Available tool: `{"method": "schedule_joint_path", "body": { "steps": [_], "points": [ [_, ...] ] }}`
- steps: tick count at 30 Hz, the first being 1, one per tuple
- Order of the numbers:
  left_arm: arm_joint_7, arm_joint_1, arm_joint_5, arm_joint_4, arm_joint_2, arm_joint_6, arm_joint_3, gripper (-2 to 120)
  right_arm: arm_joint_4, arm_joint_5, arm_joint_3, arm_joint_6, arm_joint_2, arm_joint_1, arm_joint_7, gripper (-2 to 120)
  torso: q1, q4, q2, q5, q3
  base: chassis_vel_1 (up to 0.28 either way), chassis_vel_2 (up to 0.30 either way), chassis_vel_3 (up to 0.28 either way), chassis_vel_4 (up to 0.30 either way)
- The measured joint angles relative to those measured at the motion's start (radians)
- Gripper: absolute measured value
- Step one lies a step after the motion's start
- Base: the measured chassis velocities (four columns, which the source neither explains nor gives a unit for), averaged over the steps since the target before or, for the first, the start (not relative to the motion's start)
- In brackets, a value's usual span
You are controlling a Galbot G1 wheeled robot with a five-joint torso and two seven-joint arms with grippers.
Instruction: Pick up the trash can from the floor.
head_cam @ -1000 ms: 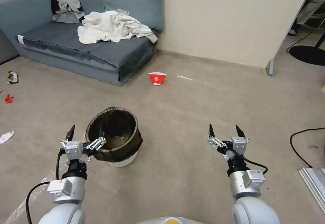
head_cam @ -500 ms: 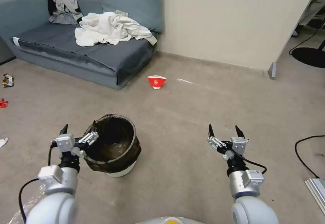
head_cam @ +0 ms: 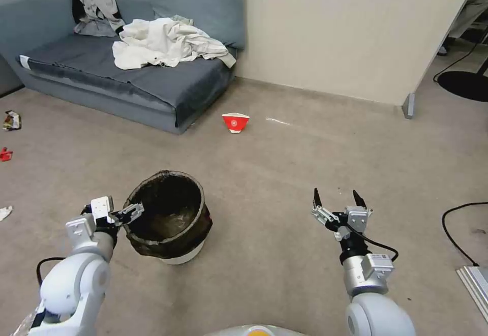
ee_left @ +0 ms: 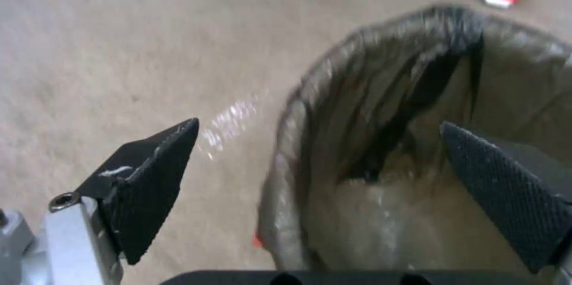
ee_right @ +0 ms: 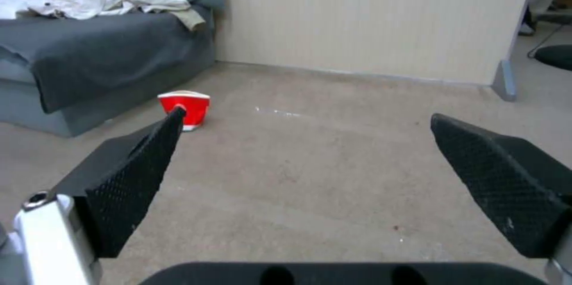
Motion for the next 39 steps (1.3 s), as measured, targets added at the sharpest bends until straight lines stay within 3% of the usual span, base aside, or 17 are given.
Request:
{"method": "schedule_joint_path", "body": {
  "steps": [9,20,24,27,39],
  "points": [
    [-0.066,-0.059,-0.048,0.069,-0.001,0.041,0.021,100,-0.011,0.001,0.003,0.010,0.000,-0.001,0.001,100,0.000,0.0000,0.000,0.0000,0.000,0.000,0.000,0.000,0.000],
    [-0.065,-0.086,-0.046,0.127,0.004,0.054,0.033,100,-0.014,0.001,-0.001,0.013,0.001,0.002,0.001,100,0.000,0.0001,0.000,-0.0001,0.000,0.000,0.000,0.000,0.000],
    [-0.064,-0.089,-0.046,0.144,0.006,0.051,0.033,94,-0.014,0.001,0.001,0.014,0.000,0.000,0.001,100,0.000,0.0000,0.000,0.0000,0.000,0.000,0.000,0.000,0.000],
    [-0.075,-0.087,-0.059,0.155,0.006,0.040,0.043,76,-0.007,0.033,-0.010,0.016,0.002,0.000,0.009,100,0.000,0.0000,0.000,0.0000,0.000,0.000,0.000,0.000,0.000],
    [-0.081,-0.099,-0.060,0.177,-0.001,0.027,0.050,33,-0.008,0.048,-0.023,0.006,0.009,0.015,0.011,100,0.000,0.0001,0.000,0.0003,0.000,0.000,0.000,0.000,0.000]
  ]
}}
